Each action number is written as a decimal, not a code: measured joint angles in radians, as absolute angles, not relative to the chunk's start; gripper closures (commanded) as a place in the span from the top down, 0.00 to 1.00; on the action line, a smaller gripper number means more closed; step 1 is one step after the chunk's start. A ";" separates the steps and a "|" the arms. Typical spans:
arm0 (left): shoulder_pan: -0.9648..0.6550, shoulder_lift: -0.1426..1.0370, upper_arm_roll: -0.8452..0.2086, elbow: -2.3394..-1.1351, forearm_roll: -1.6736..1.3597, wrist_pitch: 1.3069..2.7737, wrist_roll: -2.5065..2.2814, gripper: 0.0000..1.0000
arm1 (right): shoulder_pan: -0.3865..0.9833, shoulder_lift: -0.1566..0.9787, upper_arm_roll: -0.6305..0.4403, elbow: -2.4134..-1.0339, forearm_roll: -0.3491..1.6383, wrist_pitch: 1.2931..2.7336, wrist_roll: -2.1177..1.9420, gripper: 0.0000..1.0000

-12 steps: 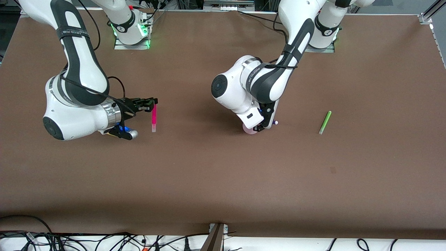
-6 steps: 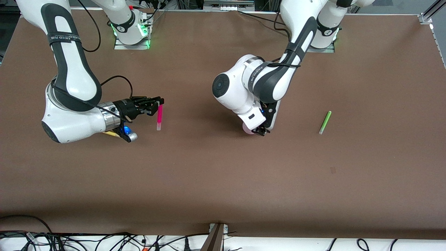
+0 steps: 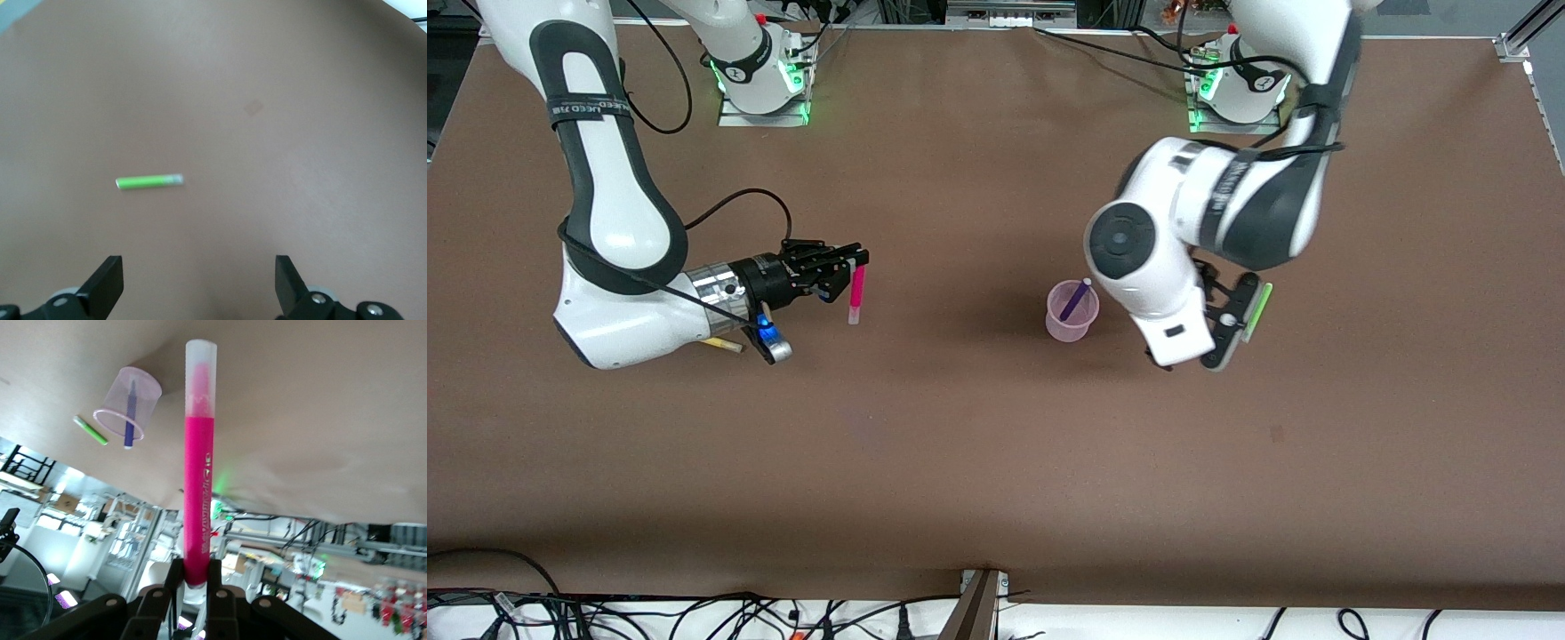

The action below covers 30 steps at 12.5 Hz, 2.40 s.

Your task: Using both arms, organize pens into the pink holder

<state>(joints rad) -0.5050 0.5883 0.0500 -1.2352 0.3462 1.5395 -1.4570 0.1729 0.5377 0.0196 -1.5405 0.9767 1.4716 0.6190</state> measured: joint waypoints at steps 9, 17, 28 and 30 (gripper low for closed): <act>-0.307 0.470 0.051 -1.234 0.339 1.439 -0.771 1.00 | 0.450 0.584 0.035 -1.539 1.333 1.930 0.936 0.00; -0.103 0.220 0.054 -1.329 0.160 1.477 -0.185 1.00 | 0.725 0.641 0.038 -1.499 1.567 2.293 0.949 0.00; 0.050 -0.041 0.013 -1.735 0.024 1.764 0.025 1.00 | 0.766 0.729 0.027 -1.473 1.567 2.345 0.823 0.00; 0.054 -0.053 0.012 -1.736 0.024 1.735 0.014 1.00 | 0.766 0.741 0.026 -1.472 1.567 2.345 0.807 0.01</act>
